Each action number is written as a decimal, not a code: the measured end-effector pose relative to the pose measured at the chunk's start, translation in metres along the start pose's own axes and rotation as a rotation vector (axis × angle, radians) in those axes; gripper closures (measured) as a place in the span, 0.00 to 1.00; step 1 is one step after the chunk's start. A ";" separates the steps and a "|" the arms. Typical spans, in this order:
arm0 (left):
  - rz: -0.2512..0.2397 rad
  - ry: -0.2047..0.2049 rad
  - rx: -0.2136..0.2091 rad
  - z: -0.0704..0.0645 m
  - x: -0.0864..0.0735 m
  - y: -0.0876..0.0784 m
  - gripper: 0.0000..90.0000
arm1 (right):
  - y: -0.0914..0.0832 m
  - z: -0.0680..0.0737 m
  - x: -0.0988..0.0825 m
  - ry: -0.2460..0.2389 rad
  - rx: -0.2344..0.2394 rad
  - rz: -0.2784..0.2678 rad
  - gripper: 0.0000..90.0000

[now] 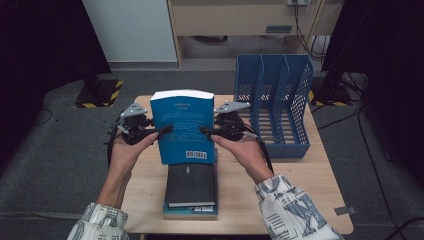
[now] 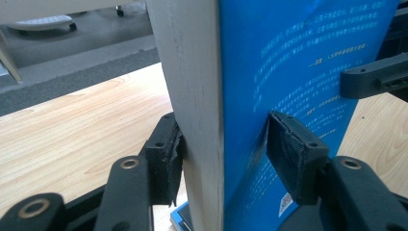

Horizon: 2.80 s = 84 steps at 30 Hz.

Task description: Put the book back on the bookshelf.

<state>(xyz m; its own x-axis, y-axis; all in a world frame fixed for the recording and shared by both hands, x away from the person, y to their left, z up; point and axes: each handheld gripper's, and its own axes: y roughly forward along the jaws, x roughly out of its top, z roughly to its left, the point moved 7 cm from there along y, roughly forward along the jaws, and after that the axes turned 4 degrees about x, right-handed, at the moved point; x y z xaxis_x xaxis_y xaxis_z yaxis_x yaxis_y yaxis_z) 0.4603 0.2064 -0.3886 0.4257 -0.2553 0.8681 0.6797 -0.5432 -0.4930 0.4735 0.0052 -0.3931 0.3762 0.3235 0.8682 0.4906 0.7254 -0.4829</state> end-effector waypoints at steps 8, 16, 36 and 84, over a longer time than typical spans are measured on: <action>-0.057 0.036 0.020 -0.016 -0.012 -0.015 0.49 | -0.015 0.019 -0.011 -0.057 0.029 -0.036 0.51; -0.132 0.035 0.035 -0.021 -0.020 -0.019 0.45 | -0.018 0.021 -0.013 -0.099 0.082 -0.035 0.47; -0.198 -0.049 0.133 -0.015 -0.045 -0.015 0.48 | -0.010 0.026 0.000 -0.149 0.155 -0.055 0.54; -0.008 -0.010 0.244 -0.011 -0.124 -0.021 0.24 | -0.012 0.049 0.020 -0.155 0.225 -0.147 0.58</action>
<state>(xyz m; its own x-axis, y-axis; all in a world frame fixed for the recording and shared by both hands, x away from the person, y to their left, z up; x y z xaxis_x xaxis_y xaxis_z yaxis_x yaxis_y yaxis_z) 0.3869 0.2405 -0.4849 0.4246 -0.2428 0.8722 0.8067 -0.3358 -0.4862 0.4363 0.0329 -0.3641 0.1807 0.2812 0.9425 0.3377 0.8823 -0.3280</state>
